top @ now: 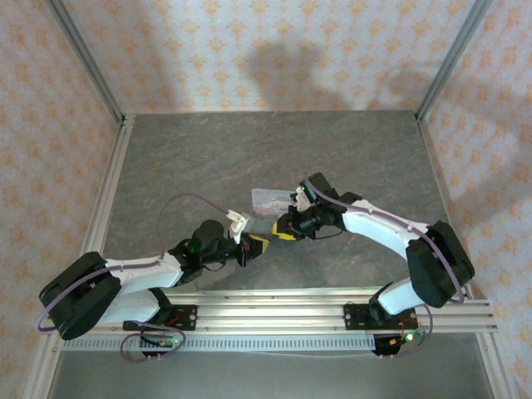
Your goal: Unlock a padlock with a key
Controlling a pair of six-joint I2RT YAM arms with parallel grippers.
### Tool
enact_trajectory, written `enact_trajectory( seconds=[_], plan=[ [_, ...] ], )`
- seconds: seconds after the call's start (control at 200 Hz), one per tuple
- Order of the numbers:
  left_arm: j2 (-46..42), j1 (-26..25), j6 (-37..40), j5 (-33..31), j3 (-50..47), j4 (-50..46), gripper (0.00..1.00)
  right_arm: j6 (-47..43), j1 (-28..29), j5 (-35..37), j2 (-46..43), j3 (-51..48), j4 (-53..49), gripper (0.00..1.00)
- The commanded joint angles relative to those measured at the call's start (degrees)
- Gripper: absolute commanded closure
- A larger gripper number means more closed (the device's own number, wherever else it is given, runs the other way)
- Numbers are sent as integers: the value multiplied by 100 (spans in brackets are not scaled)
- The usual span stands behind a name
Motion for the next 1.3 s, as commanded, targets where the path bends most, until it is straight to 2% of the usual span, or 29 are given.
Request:
enact_trajectory(
  seconds=[0.0,0.315,0.676,1.296],
  plan=[
    [-33,-49,319,266,188,-537,100,-293,-94,-202,-71,261,-348,100],
    [577,-48,304,798,627,-647,100,-431,-168,-316,-50,312,-408,100],
    [981,-35,358,793,1009,-741,100,-588,-164,-426,-29,228,-383,100],
    [541,175,485,778,818,-1114,100,-729,-169,-339,60,242,-435,100]
  ],
)
